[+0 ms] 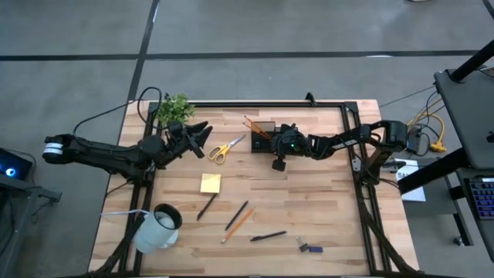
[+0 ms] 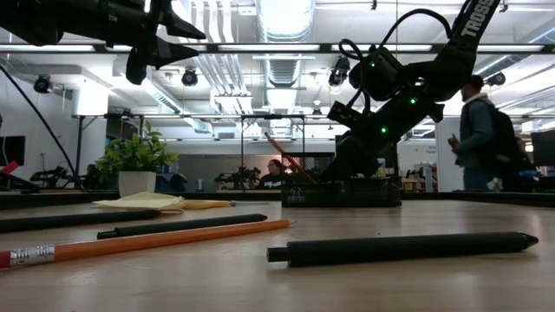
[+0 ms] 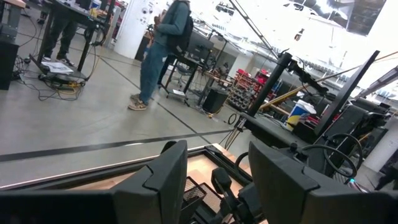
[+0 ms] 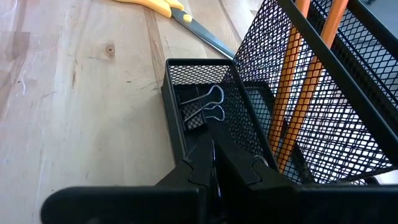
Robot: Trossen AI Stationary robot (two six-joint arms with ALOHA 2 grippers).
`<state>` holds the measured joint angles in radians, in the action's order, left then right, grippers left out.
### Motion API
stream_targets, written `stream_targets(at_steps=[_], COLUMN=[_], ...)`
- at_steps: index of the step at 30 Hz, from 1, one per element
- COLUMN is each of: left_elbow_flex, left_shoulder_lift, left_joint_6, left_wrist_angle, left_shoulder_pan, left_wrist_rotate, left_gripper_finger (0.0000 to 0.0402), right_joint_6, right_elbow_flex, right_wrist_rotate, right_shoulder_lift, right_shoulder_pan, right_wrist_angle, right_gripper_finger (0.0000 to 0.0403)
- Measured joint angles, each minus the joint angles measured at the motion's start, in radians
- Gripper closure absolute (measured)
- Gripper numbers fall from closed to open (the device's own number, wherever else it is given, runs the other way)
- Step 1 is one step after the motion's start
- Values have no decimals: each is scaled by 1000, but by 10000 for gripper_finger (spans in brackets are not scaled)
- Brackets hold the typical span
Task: Pick and place office supplies into organizer
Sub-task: Put the right binder clip into the desk organizer, then put the binder clip into the desk organizer
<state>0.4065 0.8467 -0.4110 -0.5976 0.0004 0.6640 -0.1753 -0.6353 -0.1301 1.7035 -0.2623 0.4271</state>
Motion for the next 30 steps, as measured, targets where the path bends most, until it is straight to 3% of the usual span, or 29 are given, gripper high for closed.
stream_targets(at_steps=[11,22,30], left_elbow_flex=[0,0,0], left_shoulder_lift=[-5,-6,-5], left_joint_6=[0,0,0], left_wrist_angle=[0,0,0], left_shoulder_pan=[0,0,0], left_wrist_rotate=[0,0,0], left_gripper_finger=[244,244,244], right_joint_6=[8,46,45], right_elbow_flex=[0,2,3], right_wrist_rotate=[0,2,-31], right_shoulder_lift=[-1,-6,-98], right_shoulder_pan=[0,1,1], right_wrist_angle=[0,1,15], right_gripper_finger=[388,331,292])
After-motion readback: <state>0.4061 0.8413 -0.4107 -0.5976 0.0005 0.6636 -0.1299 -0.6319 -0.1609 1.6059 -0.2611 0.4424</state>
